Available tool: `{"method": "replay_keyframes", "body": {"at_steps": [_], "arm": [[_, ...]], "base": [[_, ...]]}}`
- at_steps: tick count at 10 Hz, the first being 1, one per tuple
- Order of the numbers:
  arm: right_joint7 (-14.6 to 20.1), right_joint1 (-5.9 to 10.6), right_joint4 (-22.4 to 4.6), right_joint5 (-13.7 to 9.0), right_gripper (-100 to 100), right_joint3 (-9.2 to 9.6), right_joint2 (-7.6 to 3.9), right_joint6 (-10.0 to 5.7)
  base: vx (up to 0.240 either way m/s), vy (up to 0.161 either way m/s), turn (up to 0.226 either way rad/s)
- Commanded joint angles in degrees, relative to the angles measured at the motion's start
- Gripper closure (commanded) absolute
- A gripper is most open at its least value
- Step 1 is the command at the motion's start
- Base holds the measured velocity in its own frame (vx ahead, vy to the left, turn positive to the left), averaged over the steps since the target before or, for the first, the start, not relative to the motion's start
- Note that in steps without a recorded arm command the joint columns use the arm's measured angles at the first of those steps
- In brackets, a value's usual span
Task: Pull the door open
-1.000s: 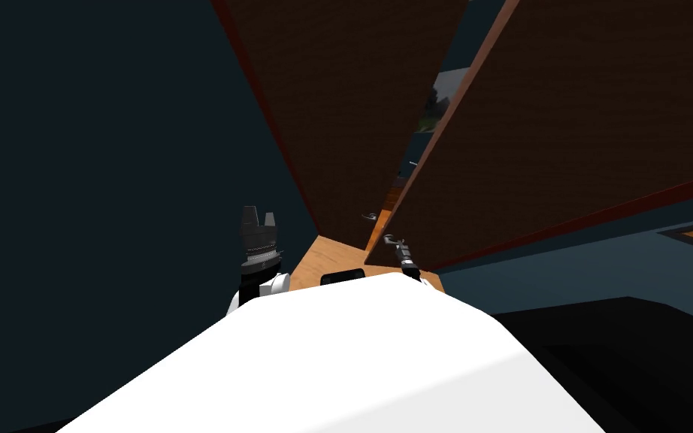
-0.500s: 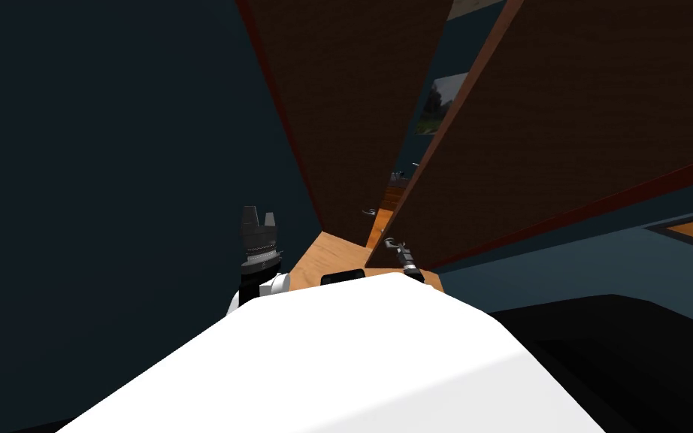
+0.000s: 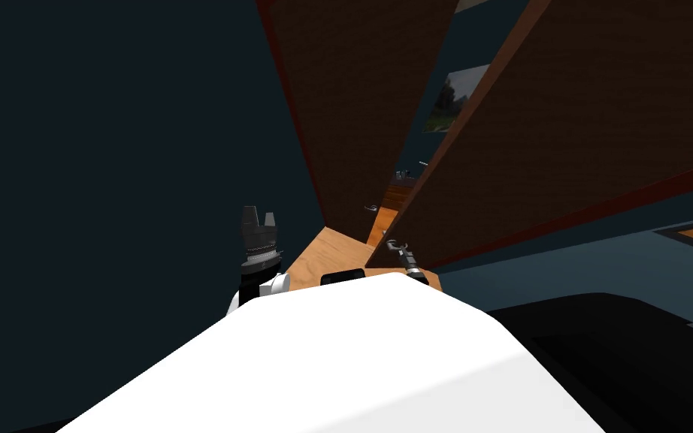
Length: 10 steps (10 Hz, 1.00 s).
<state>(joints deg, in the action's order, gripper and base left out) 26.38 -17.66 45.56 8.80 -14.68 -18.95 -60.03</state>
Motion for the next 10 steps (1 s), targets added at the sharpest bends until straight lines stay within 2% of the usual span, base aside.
{"method": "replay_keyframes", "body": {"at_steps": [1, 7, 8, 9, 10], "arm": [[0.22, 0.53, -1.91, 0.44, 100, 0.60, 0.05, -1.67], [2.33, -1.54, -3.53, 2.31, 100, 1.61, -1.22, -7.07], [2.18, -1.18, -3.52, 1.94, 100, 1.15, -1.56, -6.30], [1.66, 0.39, -4.95, 1.43, 100, 1.60, -1.51, -5.86], [1.38, 1.21, -5.55, 1.15, 100, 1.82, -1.48, -5.61]], "base": [[-0.154, -0.059, 0.053], [-0.177, -0.045, 0.131], [-0.083, -0.011, 0.010], [-0.108, -0.017, 0.090], [-0.187, -0.014, 0.126]]}}
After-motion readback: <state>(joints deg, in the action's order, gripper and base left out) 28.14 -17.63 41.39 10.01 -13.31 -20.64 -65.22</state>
